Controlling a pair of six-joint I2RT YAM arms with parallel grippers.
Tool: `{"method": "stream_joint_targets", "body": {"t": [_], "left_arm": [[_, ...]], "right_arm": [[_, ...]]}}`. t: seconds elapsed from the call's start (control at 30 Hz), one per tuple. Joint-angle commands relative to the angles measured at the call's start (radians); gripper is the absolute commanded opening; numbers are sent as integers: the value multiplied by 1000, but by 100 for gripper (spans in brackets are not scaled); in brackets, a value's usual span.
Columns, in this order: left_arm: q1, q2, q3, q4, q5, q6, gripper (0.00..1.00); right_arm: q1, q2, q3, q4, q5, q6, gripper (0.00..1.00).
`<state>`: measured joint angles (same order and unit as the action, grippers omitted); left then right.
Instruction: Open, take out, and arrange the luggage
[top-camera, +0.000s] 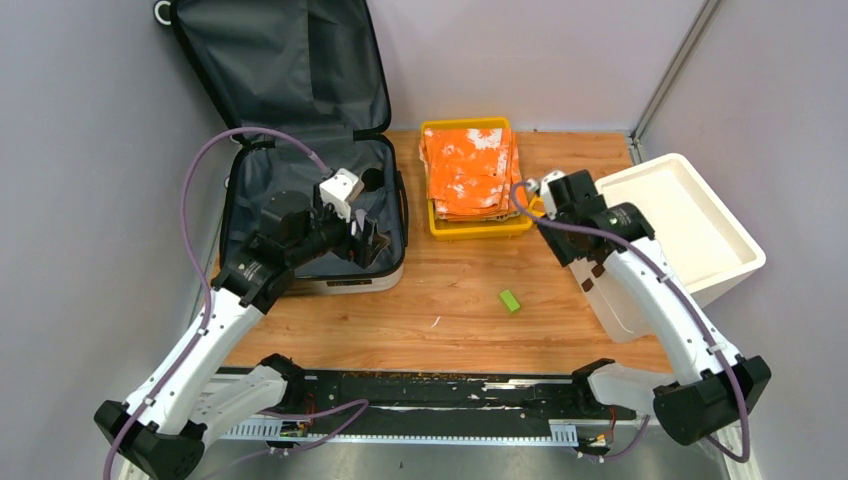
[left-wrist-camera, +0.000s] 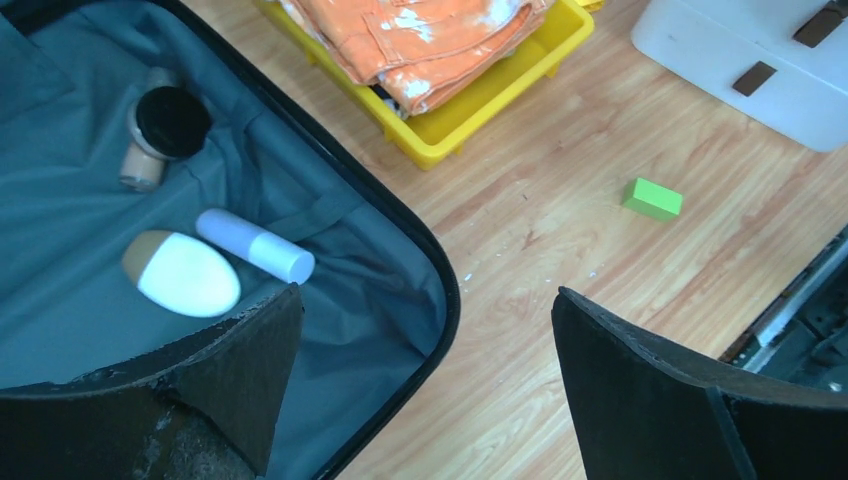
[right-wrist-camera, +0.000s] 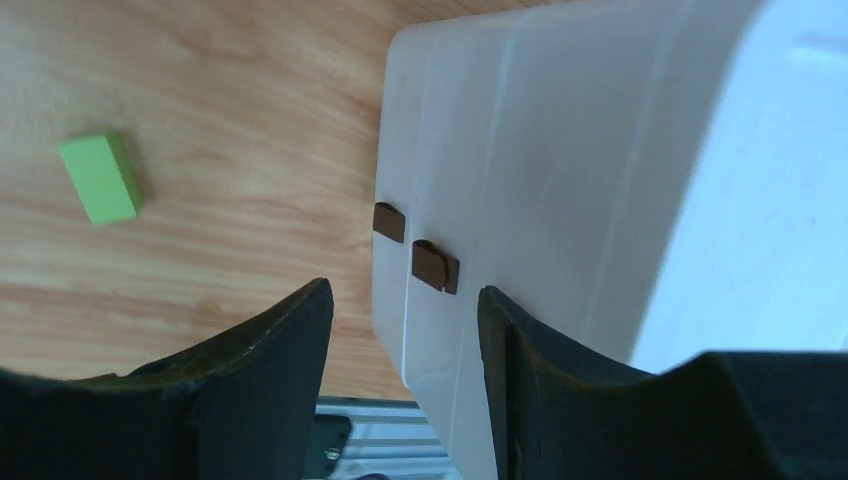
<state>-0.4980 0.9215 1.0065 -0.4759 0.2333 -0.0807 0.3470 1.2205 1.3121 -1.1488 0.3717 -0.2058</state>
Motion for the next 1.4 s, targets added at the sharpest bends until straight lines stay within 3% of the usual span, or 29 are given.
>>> {"method": "stream_joint_targets", "body": {"t": [0.0,0.1,0.4,1.1,1.2,1.37], "left_arm": [[-5,-61,-37,11,-38,74,100],[-5,-83,-73,22,-37,74,100],[-5,-137,-100,17,-35,76,100],[-5,-161,-99,14,-84,80,100],[-5,-161,-99,14,-82,80,100],[-5,-168,-102,10,-94,79,100]], "right_arm": [[130,-88,-90,5,28,-384,56],[171,-91,-156,-2,78,-542,56],[138,-146,-234,9,152,-857,50],[27,-121,-228,-36,171,-949,51],[16,-108,-225,-14,191,-960,44],[9,-79,-186,2,214,-981,17]]}}
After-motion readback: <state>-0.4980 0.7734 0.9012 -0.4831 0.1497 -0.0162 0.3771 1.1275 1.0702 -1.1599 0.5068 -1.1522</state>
